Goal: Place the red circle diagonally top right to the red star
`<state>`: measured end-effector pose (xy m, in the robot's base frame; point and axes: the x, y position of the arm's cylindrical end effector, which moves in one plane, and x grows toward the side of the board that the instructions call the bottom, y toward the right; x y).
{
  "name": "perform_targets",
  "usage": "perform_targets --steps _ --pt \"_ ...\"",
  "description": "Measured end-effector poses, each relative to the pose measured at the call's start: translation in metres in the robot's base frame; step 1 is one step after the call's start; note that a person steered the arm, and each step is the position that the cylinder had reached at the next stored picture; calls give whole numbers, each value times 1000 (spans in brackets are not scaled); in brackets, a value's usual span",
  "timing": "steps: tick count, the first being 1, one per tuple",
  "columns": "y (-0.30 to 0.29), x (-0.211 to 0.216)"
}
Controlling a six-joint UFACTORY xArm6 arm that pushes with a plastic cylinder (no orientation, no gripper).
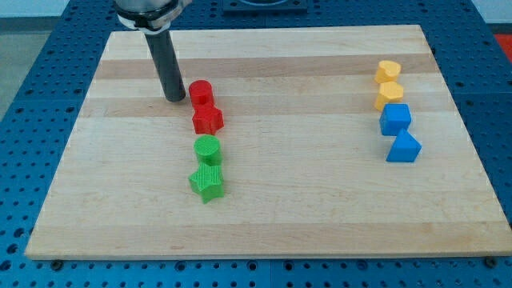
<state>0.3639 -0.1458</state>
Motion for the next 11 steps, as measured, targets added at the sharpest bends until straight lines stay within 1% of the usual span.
perform_targets --steps 2,3,4,6,7,8,9,10,11 --pt "0 0" --pt "0 15" --pt "11 15" --pt "71 -25" --pt "94 -40" --pt "107 -43" --pt "108 -43" --pt "89 -44" --pt "55 -45"
